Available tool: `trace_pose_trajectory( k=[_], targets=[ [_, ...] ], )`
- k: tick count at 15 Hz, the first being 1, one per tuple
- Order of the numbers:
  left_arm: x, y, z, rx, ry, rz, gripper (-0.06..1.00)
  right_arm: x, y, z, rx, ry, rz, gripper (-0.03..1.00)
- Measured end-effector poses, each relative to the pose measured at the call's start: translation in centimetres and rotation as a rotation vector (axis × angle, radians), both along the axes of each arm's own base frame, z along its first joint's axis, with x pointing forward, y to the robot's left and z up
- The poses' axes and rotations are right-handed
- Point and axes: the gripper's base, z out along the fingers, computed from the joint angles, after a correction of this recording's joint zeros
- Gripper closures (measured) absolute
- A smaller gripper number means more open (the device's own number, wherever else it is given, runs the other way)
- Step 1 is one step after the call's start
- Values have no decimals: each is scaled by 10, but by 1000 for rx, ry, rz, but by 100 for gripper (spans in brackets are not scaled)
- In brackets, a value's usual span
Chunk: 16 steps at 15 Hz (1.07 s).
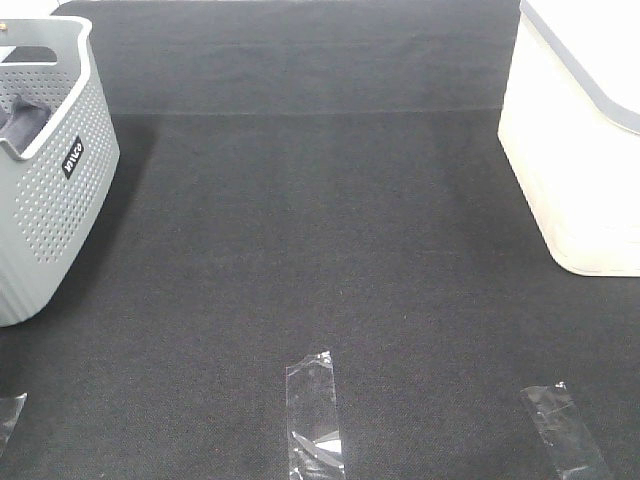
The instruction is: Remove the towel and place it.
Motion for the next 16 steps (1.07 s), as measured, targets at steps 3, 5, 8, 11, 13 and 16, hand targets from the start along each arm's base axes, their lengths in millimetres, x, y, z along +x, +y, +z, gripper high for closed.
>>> trace_pose_trajectory(
  k=[3,5,8,11,13,16],
  targets=[
    [-22,-28,41,6,-68,-53,94,0,0,0,0,0,0,22],
    [-41,-52,69,17,-107,-111,94,0,0,0,0,0,0,22],
    [-80,-105,116,0,-208,-264,94,0,0,0,0,0,0,22],
    [-106,-148,136,-58,-258,-435,94,0,0,0,0,0,0,22],
    [-116,-178,138,-96,-253,-596,94,0,0,0,0,0,0,22],
    [-133,-223,139,-199,-245,-835,94,0,0,0,0,0,0,22]
  ],
)
